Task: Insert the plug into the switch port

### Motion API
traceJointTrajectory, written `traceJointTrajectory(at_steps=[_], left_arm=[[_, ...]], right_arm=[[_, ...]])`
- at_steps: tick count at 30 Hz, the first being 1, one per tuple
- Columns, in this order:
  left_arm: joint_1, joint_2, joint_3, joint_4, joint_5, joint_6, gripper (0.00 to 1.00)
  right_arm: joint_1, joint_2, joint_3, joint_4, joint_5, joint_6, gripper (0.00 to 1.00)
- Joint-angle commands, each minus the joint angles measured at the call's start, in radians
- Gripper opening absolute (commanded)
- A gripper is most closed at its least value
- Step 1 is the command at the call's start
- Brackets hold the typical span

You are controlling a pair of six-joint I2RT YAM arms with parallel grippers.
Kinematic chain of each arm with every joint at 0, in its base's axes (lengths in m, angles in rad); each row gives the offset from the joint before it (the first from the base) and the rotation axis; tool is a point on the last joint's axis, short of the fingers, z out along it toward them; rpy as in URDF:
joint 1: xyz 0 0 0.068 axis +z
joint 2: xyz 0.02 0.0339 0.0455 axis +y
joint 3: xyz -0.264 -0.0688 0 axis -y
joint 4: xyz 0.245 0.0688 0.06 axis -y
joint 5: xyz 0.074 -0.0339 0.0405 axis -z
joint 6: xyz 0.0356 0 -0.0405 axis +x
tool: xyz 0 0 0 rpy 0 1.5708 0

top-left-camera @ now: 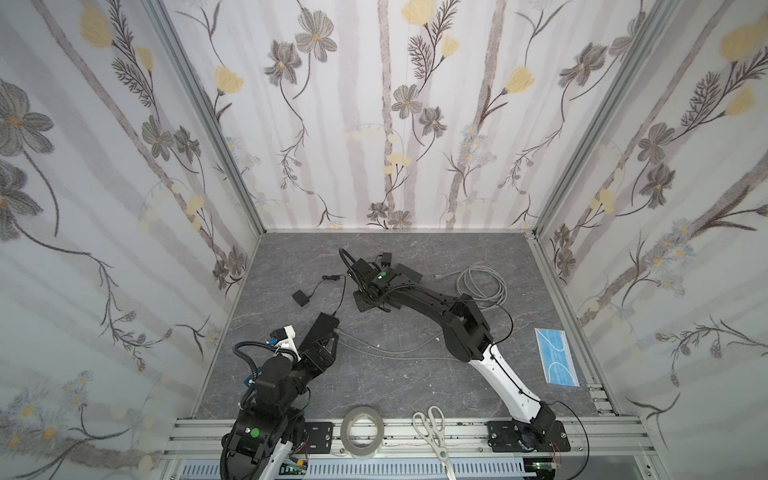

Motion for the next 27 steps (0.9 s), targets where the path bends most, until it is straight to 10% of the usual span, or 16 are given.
traceJointTrajectory(at_steps=[1,15,20,27], left_arm=[[0.0,-0.001,-0.003,0.002,-0.016,0.0,1.0],[-0.001,0.009,-0.101,0.108,-0.009,-0.075,0.93],[-0.001,0.047,-0.132,0.172,-0.027,-0.081,0.93],[-0.002,0.085,-0.148,0.201,-0.019,-0.084,0.95]], right_arm=[[0.02,-0.077,-0.114,0.033,0.009,-0.027,0.06],[0.079,-0.452,-0.783,0.351,-0.058,0.015,0.09],[0.071,-0.494,-0.792,0.409,-0.072,-0.066,0.41],[0.009,-0.392,-0.646,0.382,-0.115,-0.108,0.36]])
